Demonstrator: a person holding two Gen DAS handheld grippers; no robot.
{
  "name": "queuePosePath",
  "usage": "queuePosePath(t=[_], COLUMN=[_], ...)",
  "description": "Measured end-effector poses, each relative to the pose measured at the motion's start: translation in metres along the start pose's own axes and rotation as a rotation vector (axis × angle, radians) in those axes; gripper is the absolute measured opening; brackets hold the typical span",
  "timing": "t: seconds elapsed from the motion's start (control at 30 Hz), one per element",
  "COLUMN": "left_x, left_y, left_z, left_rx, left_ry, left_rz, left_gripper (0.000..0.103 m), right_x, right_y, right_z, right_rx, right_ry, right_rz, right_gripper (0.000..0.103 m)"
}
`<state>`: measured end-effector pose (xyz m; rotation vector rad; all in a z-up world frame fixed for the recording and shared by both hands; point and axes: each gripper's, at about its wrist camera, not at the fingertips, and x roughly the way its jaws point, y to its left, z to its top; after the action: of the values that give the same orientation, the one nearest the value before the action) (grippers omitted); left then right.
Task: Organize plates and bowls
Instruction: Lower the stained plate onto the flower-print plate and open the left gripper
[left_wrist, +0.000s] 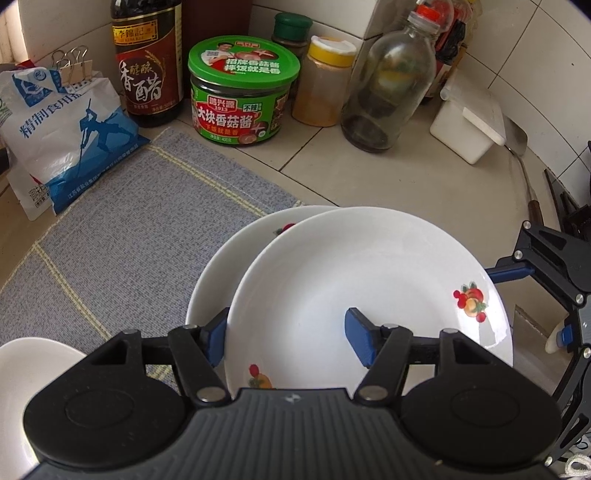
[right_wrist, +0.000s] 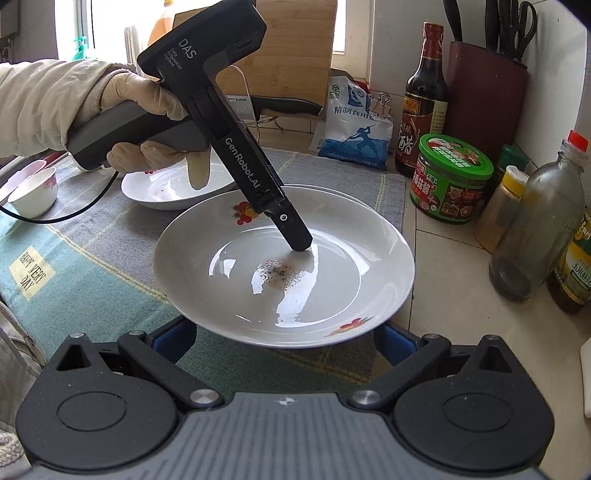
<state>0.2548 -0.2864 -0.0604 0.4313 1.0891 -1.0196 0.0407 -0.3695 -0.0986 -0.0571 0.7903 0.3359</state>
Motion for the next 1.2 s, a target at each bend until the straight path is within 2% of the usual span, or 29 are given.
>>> queuePosePath(t=[0.67,0.97,1.2], left_x=[-0.003,-0.011,-0.023], left_y=[-0.003,-0.005,-0.006], left_z=[0.002,-0.002,-0.007], left_rx=[0.060,0.072,0.084], left_ry=[-0.004,-0.045,-0.089], left_rz=[0.031,0.056,0.120], left_gripper=[0.069,0.073,0.076], right_x=[0.000,-0.002,-0.007], right_y=[0.003,0.008,0.014], right_z=[0.003,0.003,0.004], right_rx=[-0.019,-0.036,-0.045], right_ry=[0.013,0.015,-0.001], right_rz=[-0.014,-0.029,-0.033], right_gripper=[0.103,0.103,0.103])
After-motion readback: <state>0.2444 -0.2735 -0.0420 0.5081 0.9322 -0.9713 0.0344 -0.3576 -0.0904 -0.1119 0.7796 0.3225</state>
